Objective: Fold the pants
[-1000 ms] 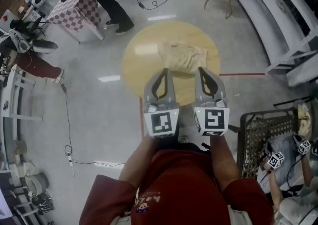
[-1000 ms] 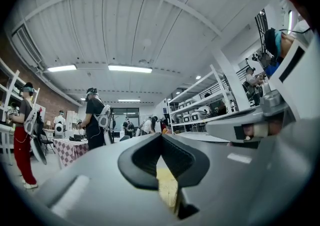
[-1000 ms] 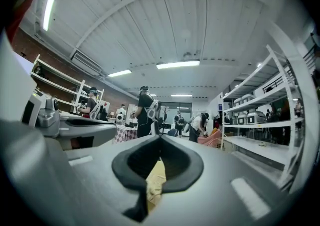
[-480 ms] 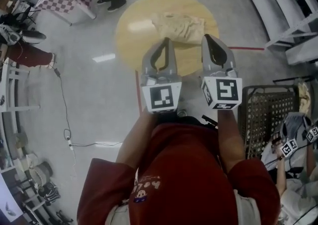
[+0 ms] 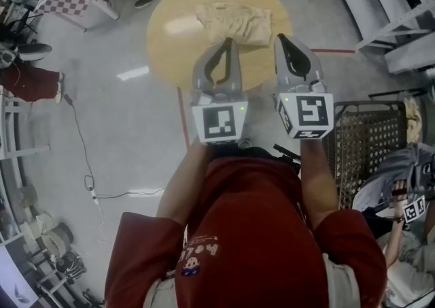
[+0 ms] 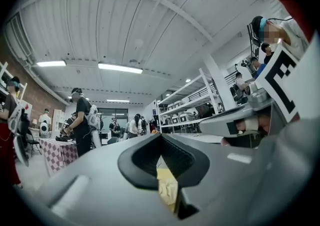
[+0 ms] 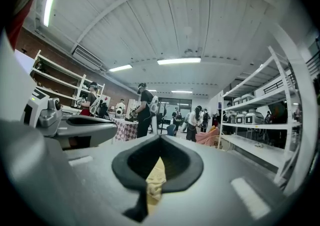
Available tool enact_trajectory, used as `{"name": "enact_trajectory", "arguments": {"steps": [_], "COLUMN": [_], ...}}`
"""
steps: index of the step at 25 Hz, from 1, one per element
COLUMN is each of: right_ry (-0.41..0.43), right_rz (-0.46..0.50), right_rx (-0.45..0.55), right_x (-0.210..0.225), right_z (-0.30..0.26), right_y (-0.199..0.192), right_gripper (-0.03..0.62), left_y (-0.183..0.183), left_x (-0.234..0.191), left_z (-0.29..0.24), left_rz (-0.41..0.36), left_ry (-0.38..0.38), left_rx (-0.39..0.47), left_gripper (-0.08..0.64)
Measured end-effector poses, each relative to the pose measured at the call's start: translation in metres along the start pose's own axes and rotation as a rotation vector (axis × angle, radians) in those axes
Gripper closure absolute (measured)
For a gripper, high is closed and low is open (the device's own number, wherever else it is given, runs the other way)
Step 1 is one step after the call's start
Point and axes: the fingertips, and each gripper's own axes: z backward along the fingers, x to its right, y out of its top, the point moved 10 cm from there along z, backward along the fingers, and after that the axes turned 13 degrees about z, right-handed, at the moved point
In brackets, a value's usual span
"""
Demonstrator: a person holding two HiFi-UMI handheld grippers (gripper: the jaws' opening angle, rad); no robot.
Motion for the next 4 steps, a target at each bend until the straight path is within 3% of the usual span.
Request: {"name": "enact_trajectory", "arguments": {"steps": [4], "right_ry": [-0.007], "right_rz": [-0.013], "right_rx": [-0.015], "right_x": [-0.0004], "right_z": [0.0071], "right_y": [-0.0042], "right_gripper": [0.592], "left_y": [0.0003], "left_x": [0.0060], "left_z": [0.0032], "left_rz": [0.010], "left_ry": [-0.013], "left_rx": [0.007], "left_gripper": [0.554]}}
